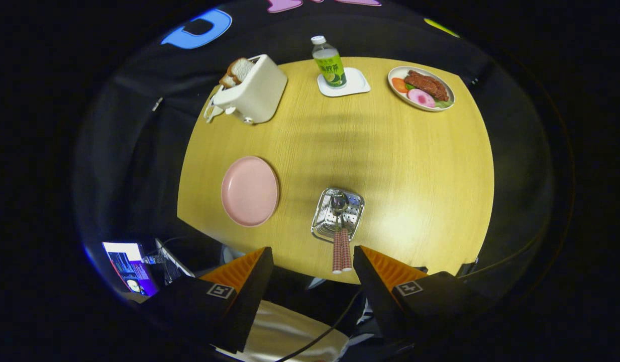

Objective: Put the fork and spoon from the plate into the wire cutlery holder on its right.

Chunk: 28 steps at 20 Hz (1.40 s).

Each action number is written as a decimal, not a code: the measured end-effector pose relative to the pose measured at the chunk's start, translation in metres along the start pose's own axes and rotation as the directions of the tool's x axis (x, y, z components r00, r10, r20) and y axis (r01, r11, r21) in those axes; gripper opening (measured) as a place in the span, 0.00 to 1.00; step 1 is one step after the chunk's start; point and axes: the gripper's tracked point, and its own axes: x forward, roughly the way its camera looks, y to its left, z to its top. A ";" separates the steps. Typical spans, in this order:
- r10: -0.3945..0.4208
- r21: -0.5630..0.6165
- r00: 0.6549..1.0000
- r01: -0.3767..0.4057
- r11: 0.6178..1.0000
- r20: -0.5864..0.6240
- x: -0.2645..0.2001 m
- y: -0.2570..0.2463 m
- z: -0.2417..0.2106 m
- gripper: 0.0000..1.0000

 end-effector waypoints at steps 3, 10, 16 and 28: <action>-0.015 0.060 0.988 0.006 0.998 0.155 -0.012 0.011 0.006 0.99; -0.014 0.072 0.906 -0.018 0.997 0.423 -0.071 0.038 0.033 0.99; -0.026 0.046 0.701 -0.010 0.999 0.713 -0.142 0.040 0.090 0.99; -0.011 -0.034 0.172 0.258 0.965 0.985 -0.257 0.064 0.089 0.98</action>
